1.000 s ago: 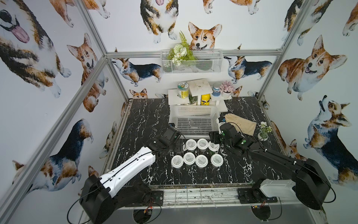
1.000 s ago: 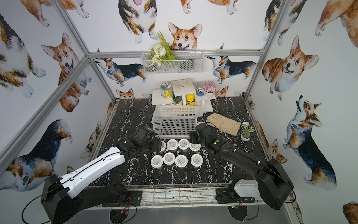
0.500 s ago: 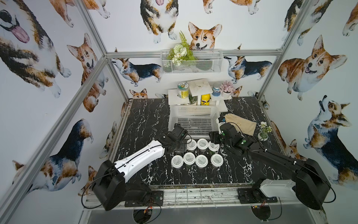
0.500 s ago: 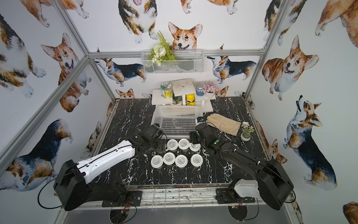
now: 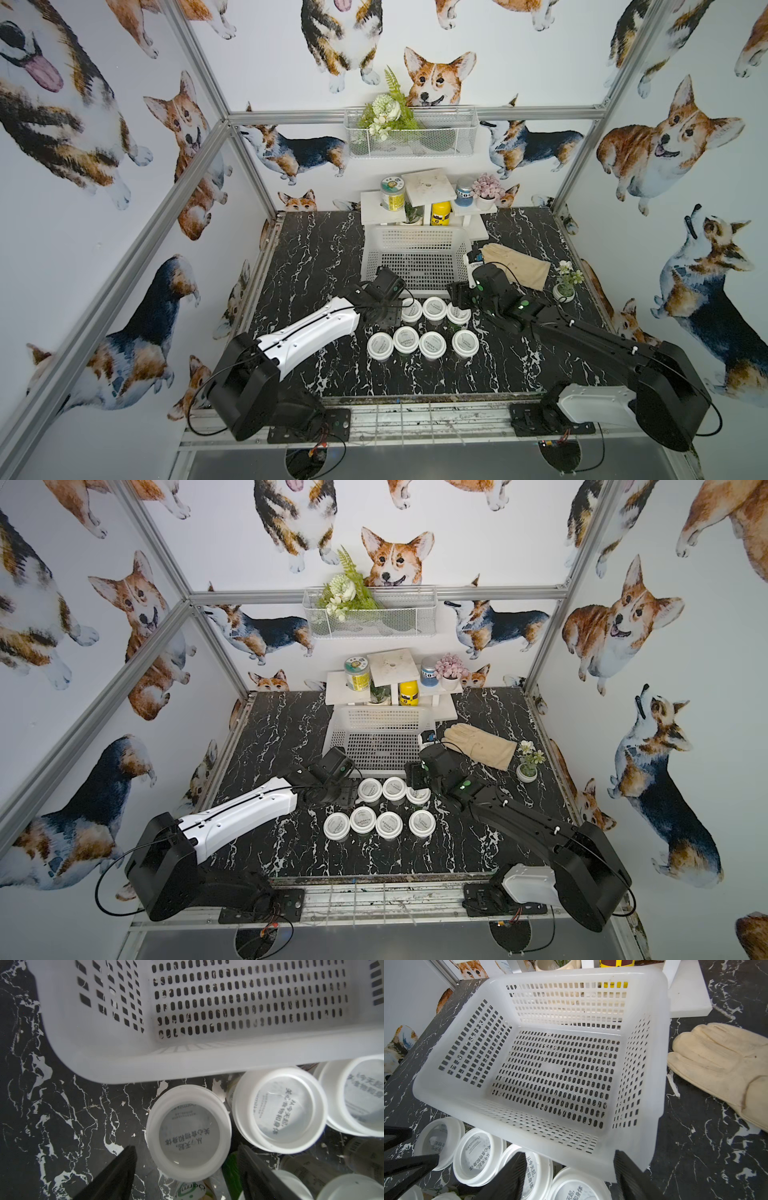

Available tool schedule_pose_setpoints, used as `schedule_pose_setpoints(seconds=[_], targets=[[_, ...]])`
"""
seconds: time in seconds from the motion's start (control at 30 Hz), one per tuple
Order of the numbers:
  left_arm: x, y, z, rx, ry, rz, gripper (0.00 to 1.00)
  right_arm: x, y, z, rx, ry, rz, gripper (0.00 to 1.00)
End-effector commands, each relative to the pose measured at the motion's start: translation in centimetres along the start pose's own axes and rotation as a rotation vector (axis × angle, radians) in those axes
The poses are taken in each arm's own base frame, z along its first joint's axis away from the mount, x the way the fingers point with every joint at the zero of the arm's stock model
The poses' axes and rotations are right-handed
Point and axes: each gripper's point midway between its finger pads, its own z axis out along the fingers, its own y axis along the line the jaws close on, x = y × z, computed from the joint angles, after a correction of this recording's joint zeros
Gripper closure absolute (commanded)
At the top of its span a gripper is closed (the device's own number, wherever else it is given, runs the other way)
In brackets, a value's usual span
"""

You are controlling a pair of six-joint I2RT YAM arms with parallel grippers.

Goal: Put the yogurt in the basket
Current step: Pick up the yogurt from the center of the board.

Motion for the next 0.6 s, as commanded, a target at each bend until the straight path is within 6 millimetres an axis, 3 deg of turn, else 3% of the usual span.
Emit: schedule_pose_setpoints(seconds=[0.0, 0.57], targets=[[-0.3, -0.2, 0.1, 0.008, -0.010, 0.000, 0.19, -0.8, 0.4, -0.1, -0.019, -0.034, 0.002, 0.28], [-0.8, -0.2, 1.2, -0.001, 0.011, 0.013, 0.21, -0.8, 0.5, -0.1, -0.024, -0.034, 0.001, 0.30]])
